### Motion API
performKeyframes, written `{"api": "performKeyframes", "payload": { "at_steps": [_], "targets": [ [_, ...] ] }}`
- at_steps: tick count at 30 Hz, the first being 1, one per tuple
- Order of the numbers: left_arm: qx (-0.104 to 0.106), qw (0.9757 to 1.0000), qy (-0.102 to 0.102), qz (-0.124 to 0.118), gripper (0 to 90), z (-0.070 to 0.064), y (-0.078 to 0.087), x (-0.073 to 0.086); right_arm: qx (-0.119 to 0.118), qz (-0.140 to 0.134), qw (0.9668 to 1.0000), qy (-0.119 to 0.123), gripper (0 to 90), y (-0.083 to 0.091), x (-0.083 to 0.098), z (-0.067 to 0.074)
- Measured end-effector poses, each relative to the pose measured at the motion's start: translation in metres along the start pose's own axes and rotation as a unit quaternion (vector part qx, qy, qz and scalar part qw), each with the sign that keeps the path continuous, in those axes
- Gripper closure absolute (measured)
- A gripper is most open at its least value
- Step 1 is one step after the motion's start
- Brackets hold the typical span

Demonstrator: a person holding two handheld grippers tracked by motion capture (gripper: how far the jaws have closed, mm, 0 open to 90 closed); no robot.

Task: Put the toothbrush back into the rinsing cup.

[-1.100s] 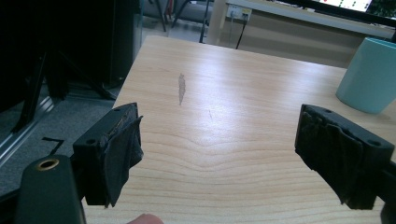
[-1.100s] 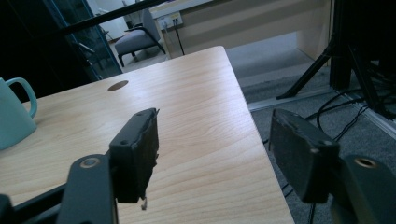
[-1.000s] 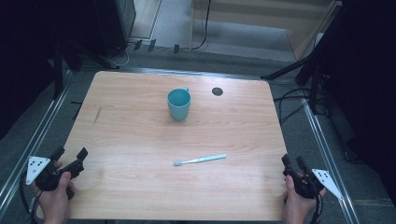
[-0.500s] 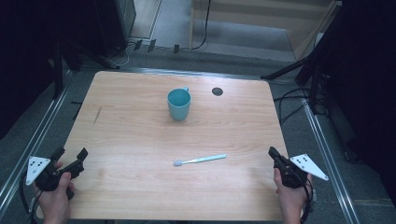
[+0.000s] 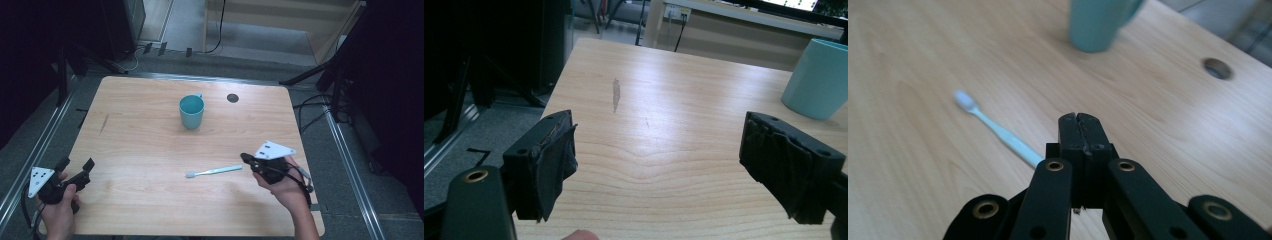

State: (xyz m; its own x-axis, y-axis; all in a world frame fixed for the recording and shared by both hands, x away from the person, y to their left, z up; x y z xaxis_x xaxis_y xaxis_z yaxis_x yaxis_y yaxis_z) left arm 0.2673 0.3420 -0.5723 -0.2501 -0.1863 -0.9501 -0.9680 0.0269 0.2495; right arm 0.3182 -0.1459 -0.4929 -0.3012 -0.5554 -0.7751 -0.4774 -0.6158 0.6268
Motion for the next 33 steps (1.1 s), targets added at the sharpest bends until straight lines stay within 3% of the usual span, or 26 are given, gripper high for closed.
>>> {"api": "performKeyframes", "payload": {
  "at_steps": [2,4,6,7,8,9,10,11,13,14,20,25,28,33],
  "targets": [
    [0.0,1.0,0.0,0.0,15.1,0.0,0.0,0.0,-0.035,0.02,0.9988,0.027,90.0,-0.02,-0.013,0.023],
    [0.001,1.0,0.0,-0.001,15.1,0.0,0.0,0.0,-0.046,0.027,0.9979,0.037,90.0,-0.027,-0.016,0.03],
    [0.001,1.0,0.0,-0.001,15.1,0.0,0.0,0.0,-0.075,0.048,0.9941,0.062,90.0,-0.047,-0.019,0.052],
    [0.001,1.0,0.0,-0.001,15.1,0.0,0.0,0.0,-0.075,0.048,0.9941,0.062,90.0,-0.047,-0.019,0.052],
    [0.001,1.0,0.0,-0.001,15.2,0.0,0.0,0.0,-0.092,0.065,0.9907,0.076,90.0,-0.06,-0.018,0.064],
    [0.001,1.0,0.0,-0.001,15.2,0.0,0.0,0.0,-0.092,0.065,0.9907,0.076,90.0,-0.06,-0.018,0.064],
    [0.001,1.0,-0.001,-0.001,15.2,0.0,0.0,0.0,-0.11,0.083,0.9871,0.081,90.0,-0.073,-0.015,0.075],
    [0.001,1.0,-0.001,-0.001,15.2,0.0,0.0,0.0,-0.11,0.083,0.9871,0.081,90.0,-0.073,-0.015,0.075],
    [0.001,1.0,-0.002,-0.001,15.2,0.0,0.0,0.0,-0.128,0.111,0.981,0.095,90.0,-0.092,-0.009,0.088],
    [0.001,1.0,-0.002,-0.001,15.2,0.0,0.0,0.0,-0.131,0.117,0.9796,0.097,90.0,-0.098,-0.008,0.091],
    [0.001,1.0,-0.003,-0.001,15.2,-0.001,0.0,0.0,-0.148,0.141,0.974,0.097,90.0,-0.125,-0.003,0.102],
    [0.001,1.0,-0.002,-0.001,15.2,-0.001,0.0,0.0,-0.161,0.149,0.9711,0.093,90.0,-0.135,0.0,0.103],
    [0.001,1.0,-0.002,-0.002,15.2,-0.001,0.0,0.0,-0.17,0.161,0.9658,0.111,90.0,-0.138,0.003,0.106],
    [0.001,1.0,-0.004,-0.002,15.3,-0.001,0.0,0.0,-0.16,0.165,0.9665,0.114,90.0,-0.141,0.003,0.099]
  ]
}}
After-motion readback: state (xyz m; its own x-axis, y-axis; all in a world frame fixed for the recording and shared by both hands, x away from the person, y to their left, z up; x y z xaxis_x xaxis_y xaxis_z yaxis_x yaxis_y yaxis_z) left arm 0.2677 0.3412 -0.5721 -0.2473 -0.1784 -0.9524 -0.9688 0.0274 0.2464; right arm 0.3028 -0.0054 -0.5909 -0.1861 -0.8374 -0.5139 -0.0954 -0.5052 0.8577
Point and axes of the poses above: each handheld gripper's, and its own axes: y roughly backward along the jaws, x roughly out of its underside, z roughly to its left, the point moved 8 cm from there along -y, roughly forward along the jaws, and after that the axes turned 4 degrees about -x, right-handed, at the moved point
